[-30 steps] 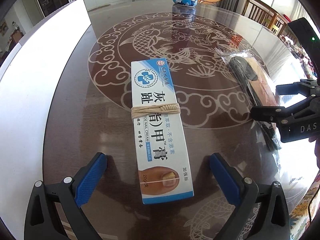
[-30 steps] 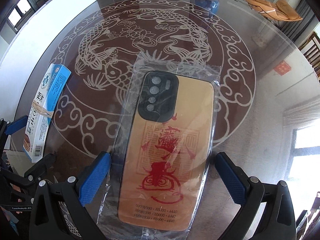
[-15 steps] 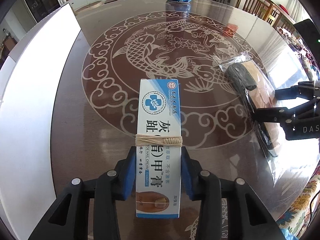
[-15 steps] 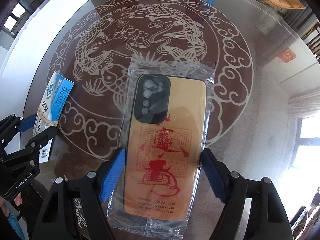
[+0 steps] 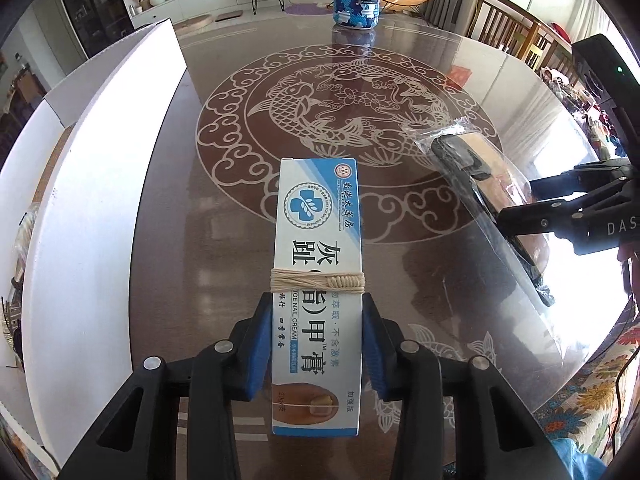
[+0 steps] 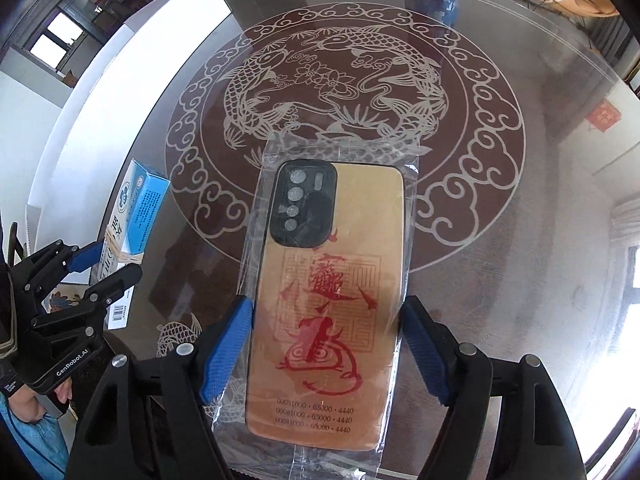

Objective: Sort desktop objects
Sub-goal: 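Carry the phone case and nail cream box into the bin and open both tools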

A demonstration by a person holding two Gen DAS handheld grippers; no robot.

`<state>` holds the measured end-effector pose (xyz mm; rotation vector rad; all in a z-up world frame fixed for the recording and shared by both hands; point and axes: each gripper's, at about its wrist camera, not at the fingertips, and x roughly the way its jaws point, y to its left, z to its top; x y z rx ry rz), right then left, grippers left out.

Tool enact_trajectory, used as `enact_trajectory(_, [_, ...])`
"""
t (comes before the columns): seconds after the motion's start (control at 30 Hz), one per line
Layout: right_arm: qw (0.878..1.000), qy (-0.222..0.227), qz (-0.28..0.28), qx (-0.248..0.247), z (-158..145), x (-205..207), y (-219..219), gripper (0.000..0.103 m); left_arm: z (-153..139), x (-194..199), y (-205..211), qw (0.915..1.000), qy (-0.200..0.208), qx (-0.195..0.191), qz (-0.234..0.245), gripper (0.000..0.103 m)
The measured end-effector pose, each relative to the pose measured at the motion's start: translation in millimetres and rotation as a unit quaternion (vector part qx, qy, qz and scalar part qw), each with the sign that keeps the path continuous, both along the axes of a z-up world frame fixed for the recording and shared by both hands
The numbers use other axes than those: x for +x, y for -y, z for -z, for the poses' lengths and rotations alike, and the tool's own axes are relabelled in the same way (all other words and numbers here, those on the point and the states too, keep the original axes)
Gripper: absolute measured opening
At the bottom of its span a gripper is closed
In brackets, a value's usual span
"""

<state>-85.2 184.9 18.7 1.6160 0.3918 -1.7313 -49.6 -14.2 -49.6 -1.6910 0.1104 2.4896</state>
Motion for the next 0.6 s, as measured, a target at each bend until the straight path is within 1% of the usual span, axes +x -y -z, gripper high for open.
enact_trajectory(0.07, [1.000,0.001,-0.004,-0.008,-10,6,8,0.076,-14,6,5,0.9999,-0.005,0.013,-0.003,0.040])
enact_trajectory(0.1, [1.000,0.000,-0.008,-0.013,-14,9,19,0.076,-23,7,9,0.9998,-0.011,0.017,-0.004,0.040])
enact_trajectory(0.17, [0.999,-0.009,-0.018,-0.026,-34,14,32,0.076,-45,7,22,0.9993,-0.027,0.023,-0.011,0.040])
enact_trajectory(0.27, [0.998,-0.030,-0.041,-0.046,-69,18,63,0.076,-83,7,53,0.9977,-0.051,0.033,-0.030,0.040])
enact_trajectory(0.33, [0.996,-0.042,-0.056,-0.061,-91,22,88,0.076,-106,6,83,0.9961,-0.061,0.037,-0.051,0.040])
enact_trajectory(0.43, [0.991,-0.054,-0.080,-0.089,-116,29,145,0.076,-132,3,136,0.9925,-0.070,0.024,-0.097,0.040])
enact_trajectory(0.53, [0.985,-0.058,-0.113,-0.118,-134,42,216,0.076,-147,-1,193,0.9867,-0.072,0.010,-0.145,0.040])
enact_trajectory(0.6, [0.980,-0.062,-0.131,-0.135,-148,53,252,0.076,-154,-4,227,0.9817,-0.074,0.004,-0.176,0.040])
